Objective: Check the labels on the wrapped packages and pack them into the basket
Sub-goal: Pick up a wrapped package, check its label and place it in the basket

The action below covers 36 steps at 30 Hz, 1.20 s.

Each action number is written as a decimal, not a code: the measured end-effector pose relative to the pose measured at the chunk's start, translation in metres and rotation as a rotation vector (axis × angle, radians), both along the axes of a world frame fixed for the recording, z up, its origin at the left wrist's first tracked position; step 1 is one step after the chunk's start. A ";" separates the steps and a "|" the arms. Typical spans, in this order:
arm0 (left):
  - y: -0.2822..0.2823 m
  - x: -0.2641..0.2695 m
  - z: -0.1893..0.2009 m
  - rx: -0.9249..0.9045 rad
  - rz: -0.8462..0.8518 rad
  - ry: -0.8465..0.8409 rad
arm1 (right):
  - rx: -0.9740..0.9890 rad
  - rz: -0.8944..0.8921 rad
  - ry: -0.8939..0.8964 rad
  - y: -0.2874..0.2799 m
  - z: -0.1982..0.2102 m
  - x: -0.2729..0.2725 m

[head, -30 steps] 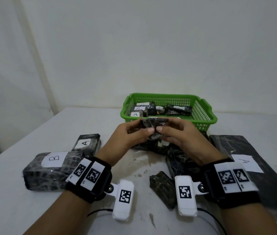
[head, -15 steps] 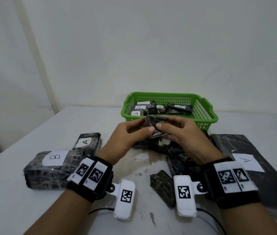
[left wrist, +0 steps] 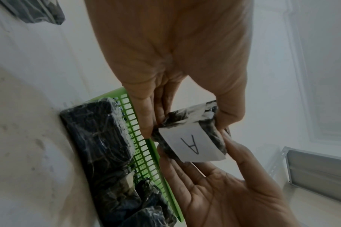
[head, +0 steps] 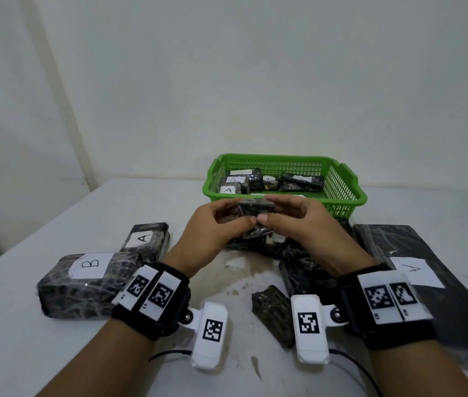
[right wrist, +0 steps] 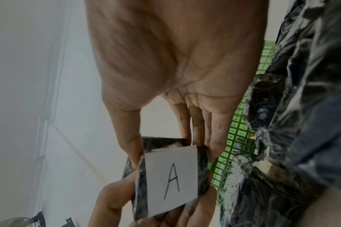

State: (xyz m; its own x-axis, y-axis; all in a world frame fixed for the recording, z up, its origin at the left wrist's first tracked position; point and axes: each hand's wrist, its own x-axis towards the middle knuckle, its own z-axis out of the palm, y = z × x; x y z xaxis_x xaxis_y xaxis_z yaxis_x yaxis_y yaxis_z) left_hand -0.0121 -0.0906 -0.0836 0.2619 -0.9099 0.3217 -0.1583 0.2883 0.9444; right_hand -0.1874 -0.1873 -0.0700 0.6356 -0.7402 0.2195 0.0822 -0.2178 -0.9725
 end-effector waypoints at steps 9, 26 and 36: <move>0.000 -0.001 0.001 -0.019 0.045 -0.028 | -0.011 -0.009 -0.026 0.002 0.000 0.002; 0.001 -0.003 0.004 -0.075 0.005 -0.003 | 0.069 -0.006 0.019 -0.001 0.000 -0.002; 0.002 -0.001 0.001 -0.126 -0.088 -0.079 | 0.214 0.027 -0.059 0.003 0.002 0.002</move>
State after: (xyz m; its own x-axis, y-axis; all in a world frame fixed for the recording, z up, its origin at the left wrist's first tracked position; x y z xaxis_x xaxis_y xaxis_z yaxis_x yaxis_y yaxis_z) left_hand -0.0130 -0.0882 -0.0823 0.1524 -0.8796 0.4506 -0.1991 0.4193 0.8858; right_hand -0.1856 -0.1839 -0.0680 0.6465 -0.7568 0.0967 0.1438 -0.0036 -0.9896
